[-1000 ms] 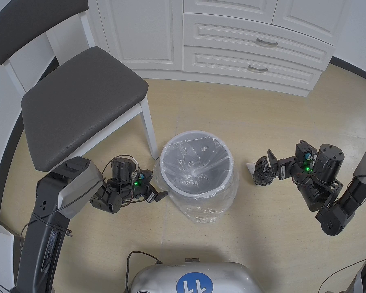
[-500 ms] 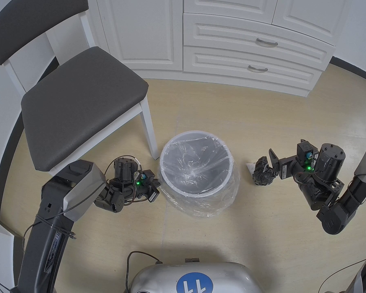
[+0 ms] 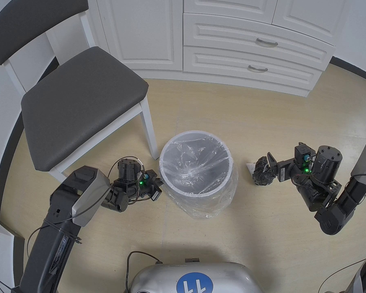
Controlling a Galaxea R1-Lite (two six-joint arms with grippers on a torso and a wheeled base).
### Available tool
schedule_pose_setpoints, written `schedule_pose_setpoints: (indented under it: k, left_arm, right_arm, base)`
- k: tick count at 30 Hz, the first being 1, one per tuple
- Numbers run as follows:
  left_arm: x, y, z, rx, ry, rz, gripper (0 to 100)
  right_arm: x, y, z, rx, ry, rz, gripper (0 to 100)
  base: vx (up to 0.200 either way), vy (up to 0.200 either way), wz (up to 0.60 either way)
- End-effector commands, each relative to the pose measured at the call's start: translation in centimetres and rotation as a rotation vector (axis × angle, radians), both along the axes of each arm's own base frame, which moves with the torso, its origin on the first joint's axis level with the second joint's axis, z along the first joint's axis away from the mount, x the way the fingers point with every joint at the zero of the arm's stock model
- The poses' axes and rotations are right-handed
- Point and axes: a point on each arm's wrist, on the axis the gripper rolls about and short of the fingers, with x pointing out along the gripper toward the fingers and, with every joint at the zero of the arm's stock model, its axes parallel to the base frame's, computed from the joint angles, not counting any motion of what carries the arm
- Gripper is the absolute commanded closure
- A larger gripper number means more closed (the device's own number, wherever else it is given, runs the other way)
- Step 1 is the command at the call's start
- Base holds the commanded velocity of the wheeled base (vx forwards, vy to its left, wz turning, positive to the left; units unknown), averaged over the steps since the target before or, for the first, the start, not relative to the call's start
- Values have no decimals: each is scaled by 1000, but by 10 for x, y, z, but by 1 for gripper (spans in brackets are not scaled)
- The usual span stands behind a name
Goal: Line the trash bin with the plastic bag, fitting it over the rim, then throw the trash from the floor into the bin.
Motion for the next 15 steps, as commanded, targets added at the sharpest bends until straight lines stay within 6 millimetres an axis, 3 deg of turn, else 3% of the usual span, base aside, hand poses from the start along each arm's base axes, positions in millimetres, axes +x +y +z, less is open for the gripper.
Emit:
schedule_pose_setpoints:
  k: [1, 3, 4, 12, 15]
  left_arm:
    - [0, 0, -4, 0, 1, 0, 100]
    - [0, 0, 0, -3, -4, 1, 100]
    - [1, 0, 1, -4, -8, 2, 0]
    - [-8, 13, 32, -22, -47, 9, 0]
    - [-30, 23, 46, -36, -28, -21, 0]
  right_arm:
    - [1, 0, -4, -5, 13, 1, 0]
    - [2, 0, -5, -6, 14, -1, 0]
    - [2, 0, -6, -7, 17, -1, 0]
    - [3, -4, -11, -34, 44, 0, 0]
    - [4, -7, -18, -53, 73, 4, 0]
  base:
    - [0, 0, 0]
    - [0, 0, 0]
    - [0, 0, 0]
    - [0, 0, 0]
    - [0, 0, 0]
